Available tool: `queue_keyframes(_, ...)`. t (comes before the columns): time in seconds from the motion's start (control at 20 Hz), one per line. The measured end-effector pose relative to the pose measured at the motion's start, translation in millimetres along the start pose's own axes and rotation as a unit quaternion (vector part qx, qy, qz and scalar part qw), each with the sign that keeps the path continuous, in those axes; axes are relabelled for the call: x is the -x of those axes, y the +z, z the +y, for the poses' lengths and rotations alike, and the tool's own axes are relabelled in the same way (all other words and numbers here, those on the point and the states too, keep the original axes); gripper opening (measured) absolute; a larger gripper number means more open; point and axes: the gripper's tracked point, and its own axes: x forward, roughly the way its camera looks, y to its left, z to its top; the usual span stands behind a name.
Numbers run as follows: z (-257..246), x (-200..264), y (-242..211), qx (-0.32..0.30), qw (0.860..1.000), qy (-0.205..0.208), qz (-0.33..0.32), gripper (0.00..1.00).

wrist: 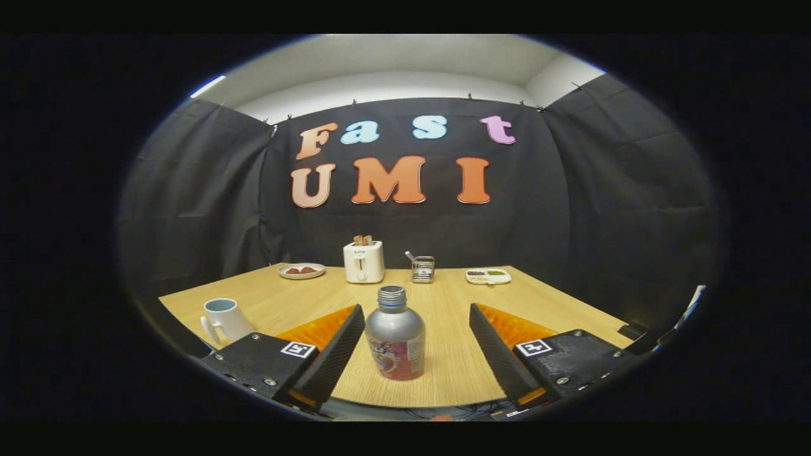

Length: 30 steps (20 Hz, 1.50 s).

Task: Take the bottle from table, then pour the juice into the cup, finally place the bottle on the coaster

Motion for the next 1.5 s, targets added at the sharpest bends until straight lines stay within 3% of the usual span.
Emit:
queue_keyframes(0.55,20.2,-42.8,-51.1,-0.003,0.998,0.015,0.054,0.99)
queue_keyframes(1.35,16.3,-52.3,-113.1,-0.012,0.993,0.012,0.118,0.99)
queue_keyframes(1.4,15.8,-52.3,-115.0,-0.009,0.992,0.012,0.122,0.99)
queue_keyframes(1.5,16.7,-50.8,-113.3,-0.007,0.992,0.01,0.122,0.87)
